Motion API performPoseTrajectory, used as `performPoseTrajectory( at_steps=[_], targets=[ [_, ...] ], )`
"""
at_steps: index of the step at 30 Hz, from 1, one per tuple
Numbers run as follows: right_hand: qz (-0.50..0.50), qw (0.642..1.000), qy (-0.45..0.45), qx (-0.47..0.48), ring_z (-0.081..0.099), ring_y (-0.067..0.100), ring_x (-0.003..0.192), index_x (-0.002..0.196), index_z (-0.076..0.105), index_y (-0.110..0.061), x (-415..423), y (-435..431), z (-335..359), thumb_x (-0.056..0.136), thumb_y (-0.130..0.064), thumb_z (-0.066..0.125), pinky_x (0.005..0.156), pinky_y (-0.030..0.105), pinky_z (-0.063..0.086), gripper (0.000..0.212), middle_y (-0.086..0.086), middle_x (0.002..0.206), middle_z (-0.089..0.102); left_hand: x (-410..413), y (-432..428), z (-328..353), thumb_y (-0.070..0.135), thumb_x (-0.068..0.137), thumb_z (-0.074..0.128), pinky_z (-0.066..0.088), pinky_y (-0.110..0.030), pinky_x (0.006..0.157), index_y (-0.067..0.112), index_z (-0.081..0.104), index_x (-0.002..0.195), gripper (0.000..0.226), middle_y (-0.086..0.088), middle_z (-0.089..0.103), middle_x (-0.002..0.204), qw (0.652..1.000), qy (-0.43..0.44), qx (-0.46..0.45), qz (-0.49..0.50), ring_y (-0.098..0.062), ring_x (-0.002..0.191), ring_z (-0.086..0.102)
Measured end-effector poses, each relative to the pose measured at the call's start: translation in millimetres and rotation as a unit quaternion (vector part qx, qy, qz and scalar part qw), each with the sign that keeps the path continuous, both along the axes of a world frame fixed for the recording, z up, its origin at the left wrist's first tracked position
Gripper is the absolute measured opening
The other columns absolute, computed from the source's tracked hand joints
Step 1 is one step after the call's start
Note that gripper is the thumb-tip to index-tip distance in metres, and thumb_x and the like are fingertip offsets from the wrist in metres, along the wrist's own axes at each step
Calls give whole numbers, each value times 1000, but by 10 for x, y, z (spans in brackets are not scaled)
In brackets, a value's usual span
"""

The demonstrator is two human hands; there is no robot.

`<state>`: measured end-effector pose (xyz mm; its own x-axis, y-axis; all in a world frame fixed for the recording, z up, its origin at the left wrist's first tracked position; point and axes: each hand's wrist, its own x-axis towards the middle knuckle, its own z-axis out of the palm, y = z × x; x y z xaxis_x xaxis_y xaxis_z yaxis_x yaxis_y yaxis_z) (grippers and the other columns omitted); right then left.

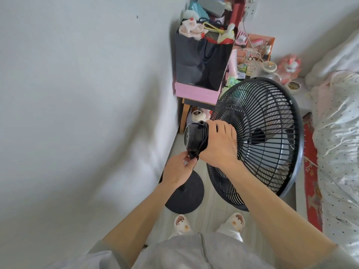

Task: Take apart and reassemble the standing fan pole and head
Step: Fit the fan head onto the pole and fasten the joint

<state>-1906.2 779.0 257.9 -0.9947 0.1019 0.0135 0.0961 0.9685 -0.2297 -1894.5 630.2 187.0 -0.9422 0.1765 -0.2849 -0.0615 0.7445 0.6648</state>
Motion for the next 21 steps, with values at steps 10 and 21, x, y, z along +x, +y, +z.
performPoseTrajectory(
  at_steps=[10, 21],
  targets=[
    [16, 1000, -3, 8, 29, 31, 141, 145, 35, -14, -32, -18, -55, 59, -35, 74, 123, 44, 13, 97, 10, 144, 39, -175, -278, 46, 34, 102, 53, 53, -34, 90, 17, 63, 122, 29, 3, 72, 115, 989, 8, -6, -150, -21, 100, 68],
    [-83, 961, -17, -264, 65, 22, 91, 118, 54, -18, 1055, -444, -506, 91, -26, 64, 80, 44, 55, 30, 0, 111, 60, -188, -317, 42, 39, 101, 53, 50, -33, 84, 22, 65, 116, 26, 6, 71, 118, 985, 6, -22, -171, -20, 103, 65]
  ],
)
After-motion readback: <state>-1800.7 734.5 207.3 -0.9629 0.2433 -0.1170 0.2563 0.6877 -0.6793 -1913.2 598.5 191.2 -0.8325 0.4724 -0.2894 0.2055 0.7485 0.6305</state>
